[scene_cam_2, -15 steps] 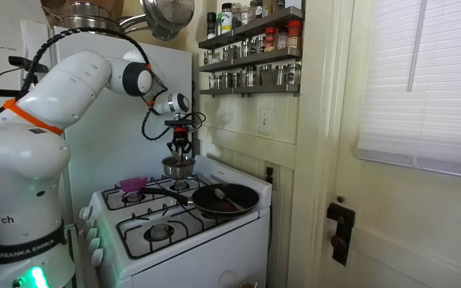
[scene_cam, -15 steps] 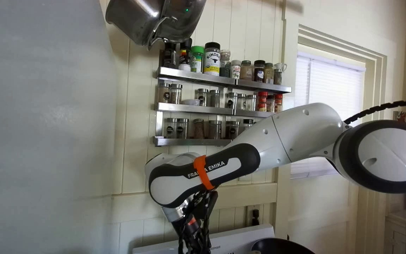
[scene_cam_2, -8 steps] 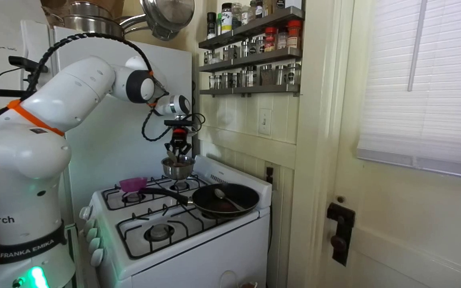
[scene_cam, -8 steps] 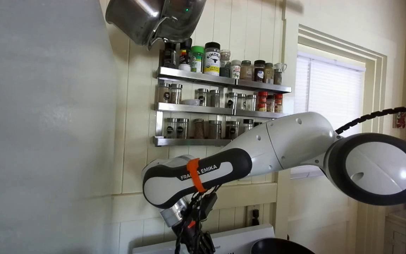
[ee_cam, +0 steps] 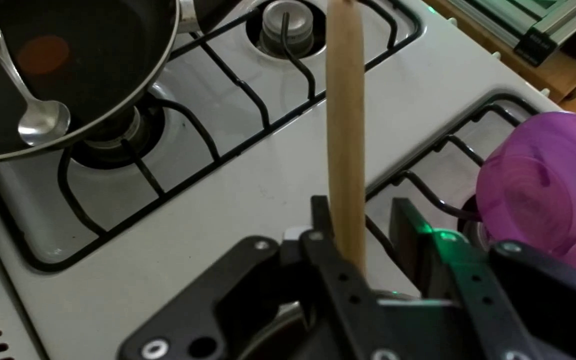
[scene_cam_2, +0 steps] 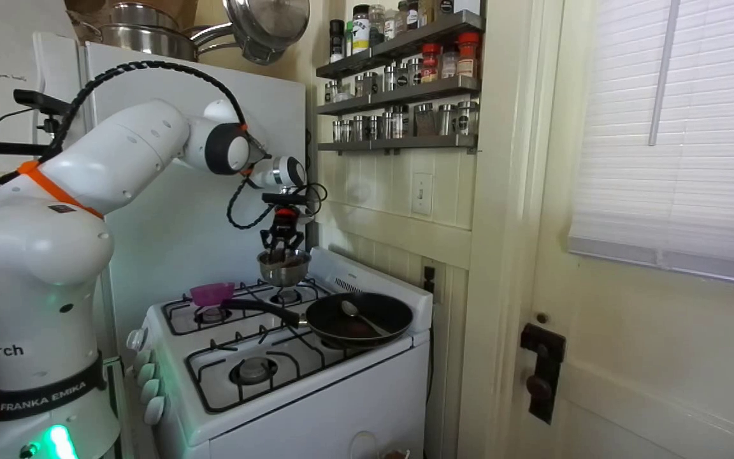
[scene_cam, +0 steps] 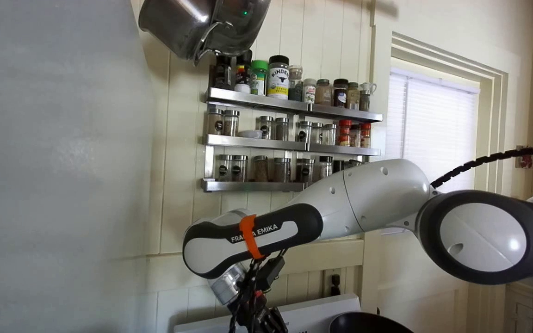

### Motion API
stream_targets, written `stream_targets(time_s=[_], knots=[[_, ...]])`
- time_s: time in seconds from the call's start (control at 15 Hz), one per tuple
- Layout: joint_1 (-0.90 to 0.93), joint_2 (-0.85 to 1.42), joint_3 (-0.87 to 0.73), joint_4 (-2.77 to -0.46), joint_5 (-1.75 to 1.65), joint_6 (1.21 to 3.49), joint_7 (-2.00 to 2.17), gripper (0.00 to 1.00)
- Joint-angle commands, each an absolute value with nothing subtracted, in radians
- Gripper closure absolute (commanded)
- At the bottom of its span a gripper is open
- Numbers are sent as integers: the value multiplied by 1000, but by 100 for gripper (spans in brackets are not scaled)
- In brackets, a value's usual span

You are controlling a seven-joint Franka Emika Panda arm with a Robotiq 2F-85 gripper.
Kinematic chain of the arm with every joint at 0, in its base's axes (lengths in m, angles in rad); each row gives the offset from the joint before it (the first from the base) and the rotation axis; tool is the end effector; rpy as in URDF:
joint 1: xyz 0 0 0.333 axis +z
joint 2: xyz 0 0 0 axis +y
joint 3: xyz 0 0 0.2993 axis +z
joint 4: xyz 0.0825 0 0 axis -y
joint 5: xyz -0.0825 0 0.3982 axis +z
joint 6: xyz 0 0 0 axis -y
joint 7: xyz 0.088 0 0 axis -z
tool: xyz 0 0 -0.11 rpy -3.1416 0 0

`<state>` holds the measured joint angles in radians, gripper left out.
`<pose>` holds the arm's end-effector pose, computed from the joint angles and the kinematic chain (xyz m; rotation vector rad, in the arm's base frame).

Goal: Remove the wooden spatula and spoon from the black pan and place it in the silver bowl on the left.

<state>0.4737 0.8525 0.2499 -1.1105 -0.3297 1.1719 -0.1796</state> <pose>0.5533 0.3731 0.2621 2.3842 1.1387 -0.9821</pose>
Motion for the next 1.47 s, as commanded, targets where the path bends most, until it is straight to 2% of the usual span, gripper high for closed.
stream_targets(time_s=[0.0, 0.27, 0.33, 0.87, 1.33, 1.4], knots=[[495, 903, 234, -1033, -318, 1111, -196, 31], [499, 910, 227, -1010, -322, 1092, -192, 2], [497, 903, 224, -1012, -321, 1092, -185, 0], [355, 675, 238, -1237, -212, 1349, 35, 0], [195, 436, 234, -1558, -171, 1793, 111, 0], [208, 401, 189, -1599, -160, 1867, 99, 0]])
